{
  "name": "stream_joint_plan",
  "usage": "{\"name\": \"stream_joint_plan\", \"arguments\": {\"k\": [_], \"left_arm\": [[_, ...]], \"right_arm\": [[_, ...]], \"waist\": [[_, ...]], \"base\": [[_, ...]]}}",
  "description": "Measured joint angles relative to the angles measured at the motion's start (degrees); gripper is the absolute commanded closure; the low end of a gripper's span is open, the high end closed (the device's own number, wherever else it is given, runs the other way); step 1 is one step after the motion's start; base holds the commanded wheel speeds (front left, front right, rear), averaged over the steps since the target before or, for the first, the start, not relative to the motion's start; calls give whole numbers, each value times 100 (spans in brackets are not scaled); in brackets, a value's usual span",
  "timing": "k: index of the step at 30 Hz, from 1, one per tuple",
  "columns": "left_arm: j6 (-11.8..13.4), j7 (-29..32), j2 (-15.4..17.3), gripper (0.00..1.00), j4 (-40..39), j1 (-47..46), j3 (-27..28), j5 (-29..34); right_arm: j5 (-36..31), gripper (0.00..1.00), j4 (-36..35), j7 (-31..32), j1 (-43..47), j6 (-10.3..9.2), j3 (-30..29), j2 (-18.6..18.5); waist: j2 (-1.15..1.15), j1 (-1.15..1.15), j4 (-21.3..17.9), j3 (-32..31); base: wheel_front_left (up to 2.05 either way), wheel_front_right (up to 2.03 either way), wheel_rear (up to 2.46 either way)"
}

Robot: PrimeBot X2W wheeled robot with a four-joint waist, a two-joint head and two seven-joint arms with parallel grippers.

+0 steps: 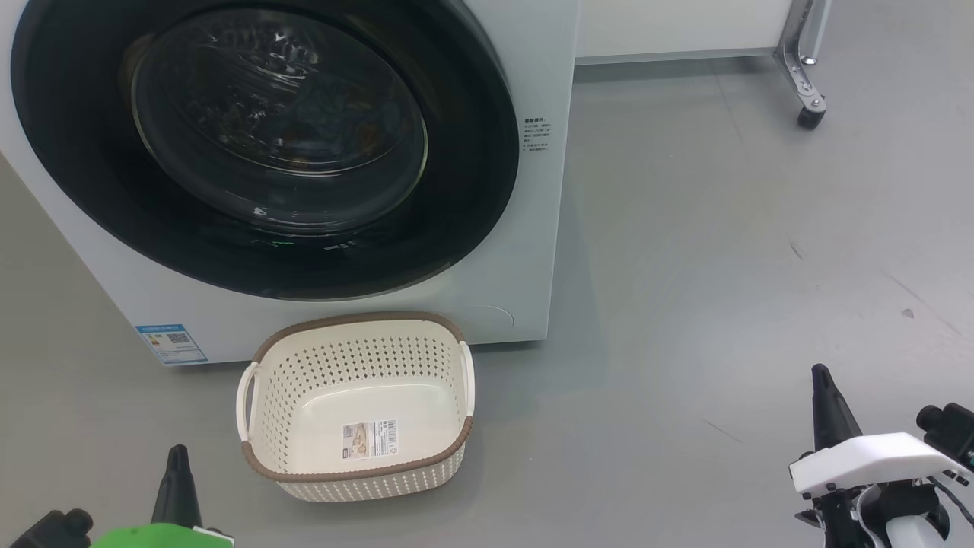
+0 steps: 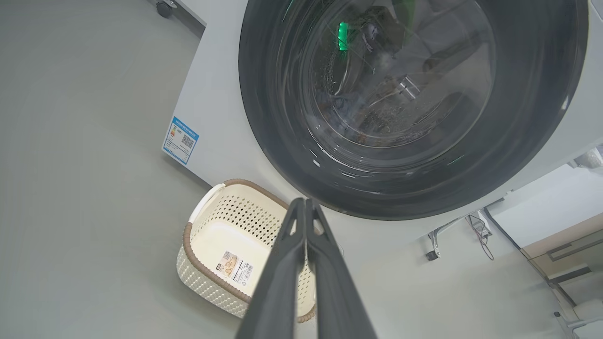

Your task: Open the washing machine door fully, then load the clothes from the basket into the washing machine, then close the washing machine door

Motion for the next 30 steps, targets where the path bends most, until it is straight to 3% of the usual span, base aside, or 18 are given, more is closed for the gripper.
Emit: {"name": "stream_joint_plan", "arguments": {"k": [30], "left_arm": [[0, 647, 48, 100, 4, -332, 76, -2134]], "right_arm": [[2494, 100, 55, 646, -217, 0, -372, 62]], "waist": [[0, 0, -94, 13]], "base": [[0, 0, 0]]}}
